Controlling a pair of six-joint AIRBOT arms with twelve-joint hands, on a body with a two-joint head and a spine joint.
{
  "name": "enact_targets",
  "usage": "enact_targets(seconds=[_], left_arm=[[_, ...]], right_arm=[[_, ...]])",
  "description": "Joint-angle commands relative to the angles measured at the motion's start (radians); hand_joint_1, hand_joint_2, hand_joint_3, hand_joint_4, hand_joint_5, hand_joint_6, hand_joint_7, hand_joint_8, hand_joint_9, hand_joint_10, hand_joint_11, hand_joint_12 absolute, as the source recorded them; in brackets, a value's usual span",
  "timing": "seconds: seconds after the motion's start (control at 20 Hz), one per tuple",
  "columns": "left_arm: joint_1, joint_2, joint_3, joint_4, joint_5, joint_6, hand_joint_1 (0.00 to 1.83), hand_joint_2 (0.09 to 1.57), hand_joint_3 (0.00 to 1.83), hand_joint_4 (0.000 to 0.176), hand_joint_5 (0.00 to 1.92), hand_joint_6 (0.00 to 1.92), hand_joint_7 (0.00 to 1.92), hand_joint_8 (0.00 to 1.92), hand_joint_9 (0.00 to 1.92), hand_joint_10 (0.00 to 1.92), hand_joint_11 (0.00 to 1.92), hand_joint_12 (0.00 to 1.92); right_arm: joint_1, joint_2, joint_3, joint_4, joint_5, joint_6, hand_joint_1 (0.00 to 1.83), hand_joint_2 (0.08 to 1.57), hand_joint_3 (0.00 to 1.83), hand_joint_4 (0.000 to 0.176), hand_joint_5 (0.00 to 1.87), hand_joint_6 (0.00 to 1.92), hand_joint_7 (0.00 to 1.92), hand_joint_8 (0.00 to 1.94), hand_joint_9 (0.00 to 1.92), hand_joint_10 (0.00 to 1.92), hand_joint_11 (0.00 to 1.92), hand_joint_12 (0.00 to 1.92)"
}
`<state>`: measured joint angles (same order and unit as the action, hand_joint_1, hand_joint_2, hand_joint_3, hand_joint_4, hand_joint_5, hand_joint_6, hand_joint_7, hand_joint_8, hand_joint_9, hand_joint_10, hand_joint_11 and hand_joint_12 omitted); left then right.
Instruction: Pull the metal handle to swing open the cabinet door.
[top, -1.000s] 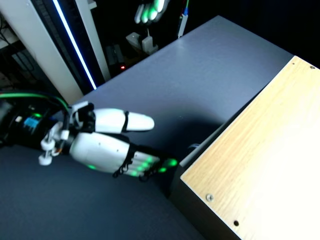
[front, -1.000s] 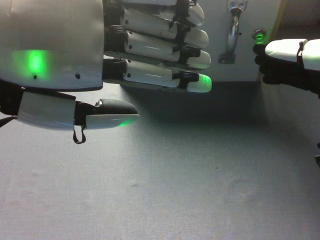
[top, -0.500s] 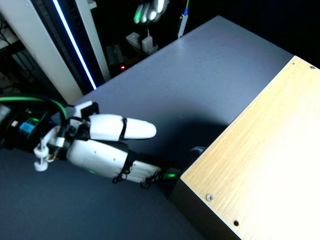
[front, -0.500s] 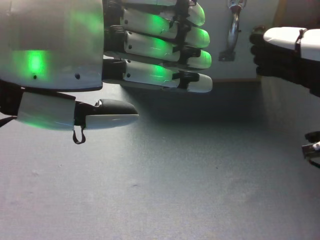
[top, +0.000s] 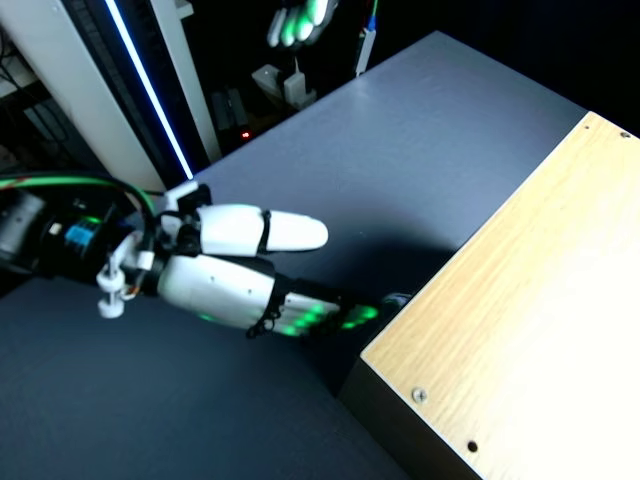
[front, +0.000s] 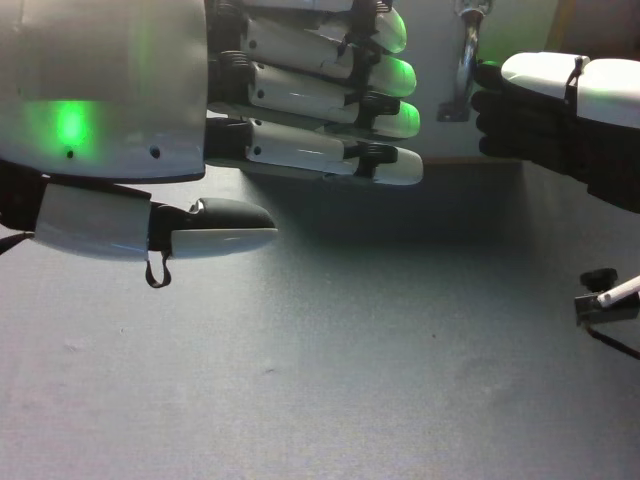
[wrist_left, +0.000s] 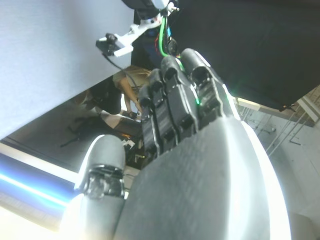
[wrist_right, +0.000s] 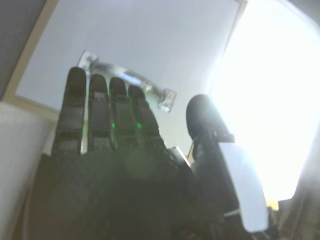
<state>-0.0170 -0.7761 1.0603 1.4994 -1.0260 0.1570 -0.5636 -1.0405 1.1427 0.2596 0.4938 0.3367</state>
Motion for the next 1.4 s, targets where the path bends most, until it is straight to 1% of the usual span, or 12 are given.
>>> enact_targets(seconds=[0.0, 0.35, 0.7, 0.85, 1.0, 1.05, 1.15, 1.3, 1.35], left_arm=[[-0.011, 0.007, 0.001, -0.099, -0.025, 0.008, 0.0, 1.57, 0.21, 0.0, 0.36, 0.0, 0.38, 0.0, 0.36, 0.0, 0.0, 0.77], [-0.011, 0.007, 0.001, -0.099, -0.025, 0.008, 0.0, 1.57, 0.21, 0.0, 0.36, 0.0, 0.38, 0.0, 0.36, 0.0, 0.0, 0.76], [-0.011, 0.007, 0.001, -0.099, -0.025, 0.008, 0.0, 1.57, 0.22, 0.0, 0.34, 0.0, 0.38, 0.0, 0.35, 0.0, 0.0, 0.76], [-0.011, 0.007, 0.001, -0.099, -0.025, 0.008, 0.0, 1.57, 0.21, 0.0, 0.35, 0.0, 0.37, 0.0, 0.35, 0.0, 0.0, 0.75], [-0.011, 0.007, 0.001, -0.099, -0.025, 0.008, 0.0, 1.57, 0.22, 0.0, 0.35, 0.0, 0.37, 0.0, 0.34, 0.0, 0.0, 0.74], [-0.011, 0.007, 0.001, -0.099, -0.025, 0.008, 0.0, 1.57, 0.22, 0.0, 0.35, 0.0, 0.37, 0.0, 0.35, 0.0, 0.0, 0.75], [-0.011, 0.007, 0.001, -0.099, -0.025, 0.008, 0.0, 1.57, 0.22, 0.0, 0.37, 0.01, 0.39, 0.01, 0.36, 0.01, 0.0, 0.76], [-0.011, 0.007, 0.001, -0.099, -0.025, 0.008, 0.0, 1.56, 0.22, 0.0, 0.36, 0.0, 0.39, 0.01, 0.37, 0.01, 0.01, 0.77], [-0.011, 0.007, 0.001, -0.099, -0.025, 0.008, 0.0, 1.57, 0.22, 0.0, 0.37, 0.0, 0.39, 0.0, 0.37, 0.01, 0.01, 0.77]], right_arm=[[0.01, 0.007, -0.01, -0.004, 0.132, 0.009, 0.0, 1.56, 0.0, 0.0, 0.08, 0.0, 0.11, 0.01, 0.12, 0.01, 0.0, 0.42], [0.0, 0.016, -0.027, -0.024, 0.132, 0.009, 0.0, 1.56, 0.0, 0.0, 0.08, 0.0, 0.1, 0.0, 0.11, 0.0, 0.0, 0.43], [-0.01, 0.032, 0.01, -0.024, 0.131, 0.01, 0.0, 1.56, 0.0, 0.0, 0.08, 0.0, 0.1, 0.0, 0.11, 0.0, 0.0, 0.43], [-0.01, 0.033, 0.029, -0.023, 0.131, 0.029, 0.0, 1.56, 0.0, 0.0, 0.09, 0.0, 0.11, 0.0, 0.12, 0.0, 0.0, 0.45], [-0.009, 0.019, 0.04, -0.012, 0.132, 0.043, 0.0, 1.55, 0.0, 0.0, 0.09, 0.0, 0.11, 0.0, 0.12, 0.0, 0.0, 0.45], [-0.008, 0.015, 0.041, -0.01, 0.132, 0.043, 0.0, 1.55, 0.0, 0.0, 0.1, 0.0, 0.12, 0.0, 0.13, 0.0, 0.0, 0.48], [0.001, 0.007, 0.045, -0.004, 0.132, 0.043, 0.0, 1.54, 0.0, 0.0, 0.09, 0.0, 0.11, 0.0, 0.12, 0.0, 0.0, 0.43], [0.009, -0.008, 0.053, -0.002, 0.132, 0.043, 0.0, 1.53, 0.0, 0.0, 0.09, 0.0, 0.1, 0.0, 0.11, 0.0, 0.0, 0.42], [0.01, -0.015, 0.056, -0.002, 0.135, 0.043, 0.0, 1.53, 0.0, 0.0, 0.08, 0.0, 0.1, 0.0, 0.11, 0.0, 0.0, 0.38]])
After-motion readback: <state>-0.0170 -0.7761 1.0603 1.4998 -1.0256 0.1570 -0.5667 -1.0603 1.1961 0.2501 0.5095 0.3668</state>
